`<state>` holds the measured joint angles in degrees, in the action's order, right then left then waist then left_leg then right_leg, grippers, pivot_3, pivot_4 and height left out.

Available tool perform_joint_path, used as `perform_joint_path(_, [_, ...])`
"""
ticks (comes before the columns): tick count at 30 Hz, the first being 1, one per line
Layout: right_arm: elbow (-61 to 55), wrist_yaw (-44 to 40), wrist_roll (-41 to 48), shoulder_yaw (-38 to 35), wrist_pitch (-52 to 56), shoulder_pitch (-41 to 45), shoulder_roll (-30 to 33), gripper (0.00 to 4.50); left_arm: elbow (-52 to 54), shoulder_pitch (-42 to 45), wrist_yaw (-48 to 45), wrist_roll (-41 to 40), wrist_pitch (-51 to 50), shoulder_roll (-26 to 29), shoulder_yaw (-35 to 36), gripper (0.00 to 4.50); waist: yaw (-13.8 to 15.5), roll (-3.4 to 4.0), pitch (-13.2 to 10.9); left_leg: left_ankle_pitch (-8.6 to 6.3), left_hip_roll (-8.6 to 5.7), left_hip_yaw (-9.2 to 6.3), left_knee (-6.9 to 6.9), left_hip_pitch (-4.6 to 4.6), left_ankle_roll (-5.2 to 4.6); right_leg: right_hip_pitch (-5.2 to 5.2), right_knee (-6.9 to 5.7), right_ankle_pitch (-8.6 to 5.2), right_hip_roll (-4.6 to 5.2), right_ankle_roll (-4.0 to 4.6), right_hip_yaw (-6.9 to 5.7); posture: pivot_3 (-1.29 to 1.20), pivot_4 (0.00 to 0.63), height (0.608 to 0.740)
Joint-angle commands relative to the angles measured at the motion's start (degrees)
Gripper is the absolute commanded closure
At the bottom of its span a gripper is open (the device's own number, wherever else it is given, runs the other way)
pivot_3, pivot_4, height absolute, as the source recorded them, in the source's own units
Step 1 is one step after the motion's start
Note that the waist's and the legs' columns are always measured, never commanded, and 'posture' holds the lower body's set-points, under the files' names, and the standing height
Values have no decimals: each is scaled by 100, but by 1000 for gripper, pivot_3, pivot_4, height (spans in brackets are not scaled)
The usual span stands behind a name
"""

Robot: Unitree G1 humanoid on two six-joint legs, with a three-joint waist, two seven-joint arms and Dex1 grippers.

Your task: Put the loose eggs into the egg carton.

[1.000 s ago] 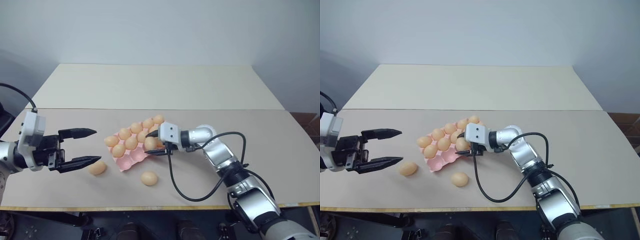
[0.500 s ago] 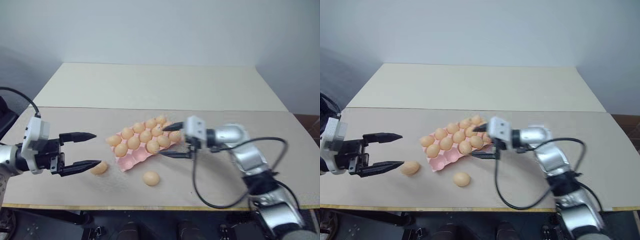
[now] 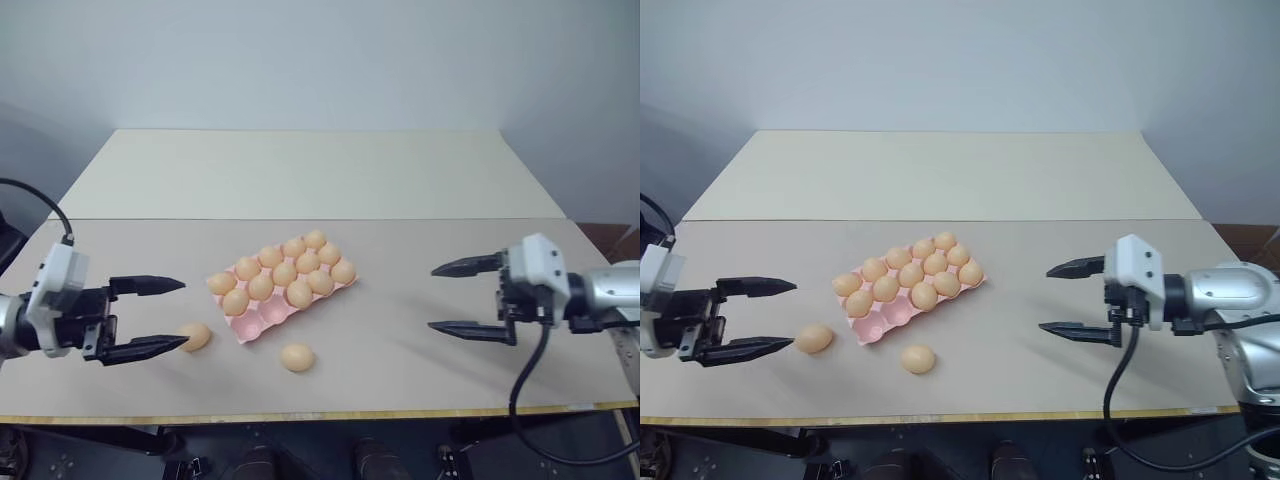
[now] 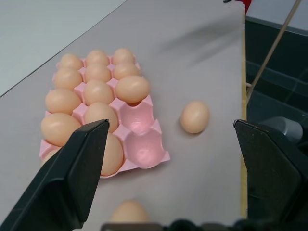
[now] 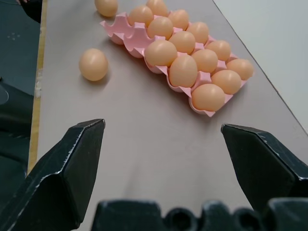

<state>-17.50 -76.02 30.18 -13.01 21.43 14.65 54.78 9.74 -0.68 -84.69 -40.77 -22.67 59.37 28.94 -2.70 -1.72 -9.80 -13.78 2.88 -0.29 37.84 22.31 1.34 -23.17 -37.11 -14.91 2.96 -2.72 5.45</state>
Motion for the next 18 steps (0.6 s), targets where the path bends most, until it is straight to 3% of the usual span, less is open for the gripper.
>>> perform_joint_path(1, [-189, -112, 257, -209, -63, -75, 100, 29, -12, -113, -148, -83, 2, 131, 401, 0, 0, 0, 0, 0, 0, 0, 0, 0, 0, 1, 0, 0, 0, 0, 0, 0, 150, 740])
perform_joint_path(18, [-310, 157, 344, 169, -59, 180, -45, 29, 306, -429, 37, -118, -66, -9, 644, 0, 19, 0, 0, 0, -1, 1, 0, 3, 0, -1, 2, -1, 2, -1, 0, 0, 150, 740])
